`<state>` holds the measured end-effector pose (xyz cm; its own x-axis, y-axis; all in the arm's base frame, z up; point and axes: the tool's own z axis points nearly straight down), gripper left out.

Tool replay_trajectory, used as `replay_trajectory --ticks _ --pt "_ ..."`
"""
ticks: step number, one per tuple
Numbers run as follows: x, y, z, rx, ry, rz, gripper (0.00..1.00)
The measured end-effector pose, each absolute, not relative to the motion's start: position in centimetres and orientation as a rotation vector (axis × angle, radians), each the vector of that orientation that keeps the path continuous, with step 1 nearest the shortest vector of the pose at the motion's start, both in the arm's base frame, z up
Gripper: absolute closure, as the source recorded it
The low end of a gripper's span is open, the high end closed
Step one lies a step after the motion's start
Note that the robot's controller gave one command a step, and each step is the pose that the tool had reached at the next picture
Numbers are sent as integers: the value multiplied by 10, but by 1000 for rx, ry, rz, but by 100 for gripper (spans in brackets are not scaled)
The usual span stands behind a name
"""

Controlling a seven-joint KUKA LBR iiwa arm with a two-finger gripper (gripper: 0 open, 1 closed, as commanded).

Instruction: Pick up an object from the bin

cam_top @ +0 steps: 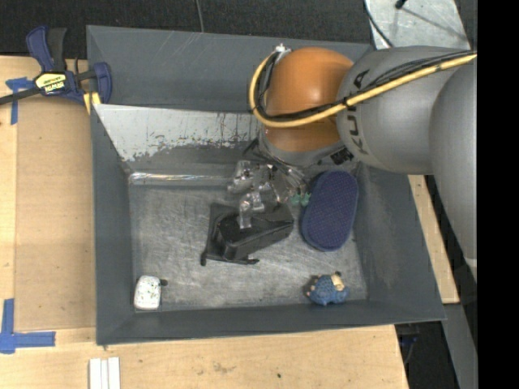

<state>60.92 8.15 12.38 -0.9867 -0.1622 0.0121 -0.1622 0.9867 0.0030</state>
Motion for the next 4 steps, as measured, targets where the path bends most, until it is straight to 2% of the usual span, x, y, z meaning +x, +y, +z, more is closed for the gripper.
replay_trajectory --ticks 1,2,3,4 --pt "605 77 217 286 -3142 0 100" --pt "603 76 212 285 -3132 -1 0" --pt "605 77 126 -221 -3142 -4 0" --pt "612 68 119 -220 -3154 -11 0"
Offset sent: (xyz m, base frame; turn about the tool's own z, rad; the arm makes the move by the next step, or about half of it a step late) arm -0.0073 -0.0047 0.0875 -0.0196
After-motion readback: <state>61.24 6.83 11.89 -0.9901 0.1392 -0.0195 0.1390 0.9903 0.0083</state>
